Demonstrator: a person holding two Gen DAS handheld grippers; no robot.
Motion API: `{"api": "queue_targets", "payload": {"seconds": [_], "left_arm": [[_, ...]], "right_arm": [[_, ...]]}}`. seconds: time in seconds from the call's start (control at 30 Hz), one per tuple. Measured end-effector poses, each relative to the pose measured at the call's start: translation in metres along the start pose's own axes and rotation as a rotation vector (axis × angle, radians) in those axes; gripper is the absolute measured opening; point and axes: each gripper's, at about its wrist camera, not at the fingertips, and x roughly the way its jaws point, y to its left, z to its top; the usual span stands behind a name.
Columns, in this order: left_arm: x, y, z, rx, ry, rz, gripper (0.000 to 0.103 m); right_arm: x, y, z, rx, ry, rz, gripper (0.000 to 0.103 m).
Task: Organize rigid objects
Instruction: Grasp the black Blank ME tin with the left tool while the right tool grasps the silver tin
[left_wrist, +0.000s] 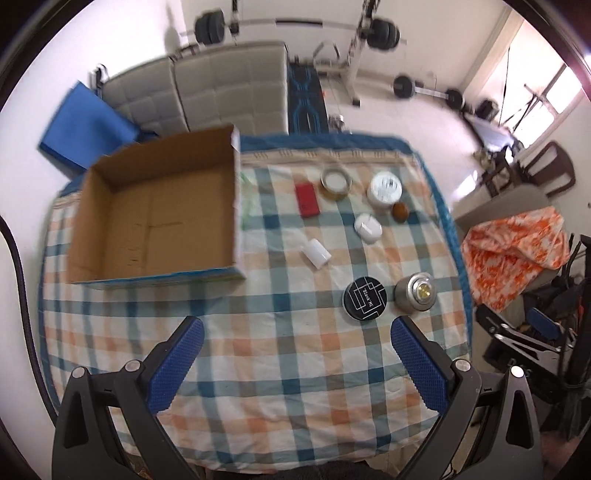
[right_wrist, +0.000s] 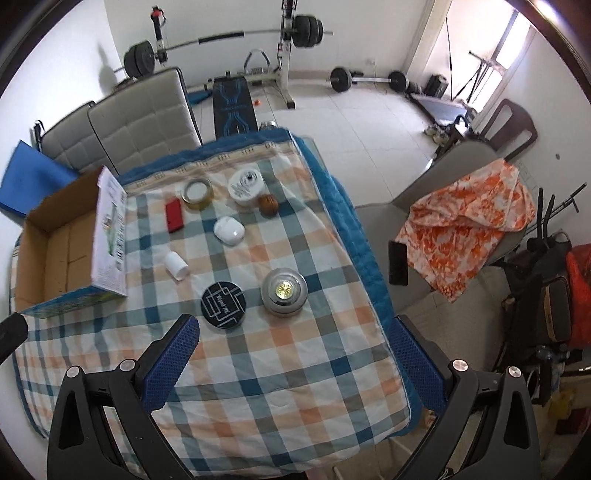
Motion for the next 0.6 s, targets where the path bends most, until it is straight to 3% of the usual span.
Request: {"api": "queue_targets", "payload": {"seconds": [0.2,0.3,0.37,0.43,0.6], "left_arm": [[0.134,-0.037,0.025,0.028,0.215,0.031,0.103],[0.177,-0.044,0.025,0.028,0.282,0.042,0.103],[0.195,-0.045,0.026,0.023,0.317,0.035,0.103],[0.207,-0.046,0.025,0.015,0.345,0.026,0.103],[0.223,-0.058,0.022,0.016,0.387,-0.028,0.103]], "right_arm": [[0.15,-0.009,0.025,0.049,0.224,0.033,0.098],[0.202,-0.008,0.025,0.094,0.324,0.067,0.094],[0.232,-0.009,0.022,0.129,0.395,0.12,0.083],[0.248,-0.008,0.02,0.135,0.429,0.137,0.074],[0.249,-0.026,0.01,0.072,0.441,0.072,0.073]]}}
